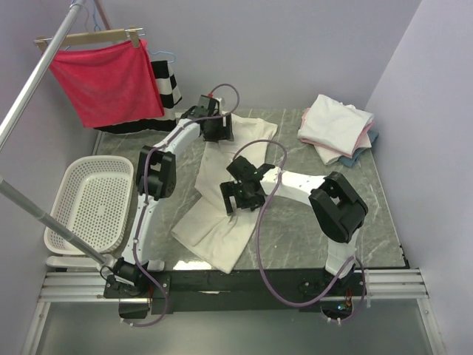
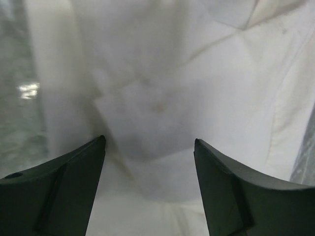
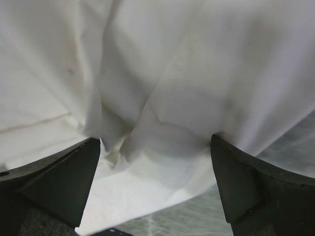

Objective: Fold and stack the t-shirts
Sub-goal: Fold the tshirt

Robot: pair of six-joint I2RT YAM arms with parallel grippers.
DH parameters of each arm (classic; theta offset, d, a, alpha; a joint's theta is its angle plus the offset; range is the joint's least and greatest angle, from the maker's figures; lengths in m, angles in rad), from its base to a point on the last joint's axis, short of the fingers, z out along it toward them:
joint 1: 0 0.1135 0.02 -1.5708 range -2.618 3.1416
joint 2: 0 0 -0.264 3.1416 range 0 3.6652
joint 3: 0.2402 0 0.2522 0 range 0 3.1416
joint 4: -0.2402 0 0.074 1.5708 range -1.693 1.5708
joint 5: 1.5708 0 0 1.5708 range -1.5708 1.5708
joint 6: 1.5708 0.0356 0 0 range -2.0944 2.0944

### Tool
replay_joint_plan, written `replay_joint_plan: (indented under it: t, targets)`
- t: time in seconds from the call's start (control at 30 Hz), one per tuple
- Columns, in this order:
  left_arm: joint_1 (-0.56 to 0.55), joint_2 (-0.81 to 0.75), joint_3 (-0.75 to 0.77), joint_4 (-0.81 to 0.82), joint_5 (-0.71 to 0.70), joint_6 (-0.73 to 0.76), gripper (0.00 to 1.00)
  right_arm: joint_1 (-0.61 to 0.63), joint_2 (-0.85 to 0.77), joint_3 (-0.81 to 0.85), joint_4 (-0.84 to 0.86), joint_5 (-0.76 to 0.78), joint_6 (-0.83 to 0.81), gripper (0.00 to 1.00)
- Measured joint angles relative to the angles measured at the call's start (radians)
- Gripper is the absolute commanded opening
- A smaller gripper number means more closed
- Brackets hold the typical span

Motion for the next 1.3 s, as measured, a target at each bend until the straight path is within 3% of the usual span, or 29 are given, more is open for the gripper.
replay_joint_plan:
  t: [0.37, 0.53, 0.63, 0.77, 0.97, 1.13, 1.3]
  targets:
    - [0.076, 0.055, 0.105, 0.099, 0.007, -0.042, 0.97, -0.061, 0.048, 0.077, -0.143, 0.278, -0.065, 1.00]
    - [0.063, 0.040, 0.091, 0.146, 0.011, -0.041, 0.99, -0.072, 0.000, 0.078, -0.134, 0.327, -0.123, 1.00]
    - [0.059, -0.031, 0.008, 0.156, 0.005, -0.041, 0.99, -0.108, -0.100, 0.078, -0.097, 0.296, -0.143, 1.00]
    - [0.057, -0.213, -0.158, 0.150, -0.009, -0.052, 0.93, -0.192, -0.252, 0.078, -0.050, 0.233, -0.147, 1.00]
    - [0.033, -0.653, -0.610, 0.176, -0.058, -0.103, 0.95, -0.261, -0.347, 0.047, -0.046, 0.241, -0.126, 1.00]
    - [-0.082, -0.925, -0.969, 0.145, -0.151, -0.158, 0.94, -0.311, -0.348, -0.086, -0.048, 0.206, -0.079, 1.00]
    - [-0.212, -1.057, -1.286, 0.055, -0.207, -0.266, 0.93, -0.372, -0.375, -0.263, -0.024, 0.095, -0.018, 1.00]
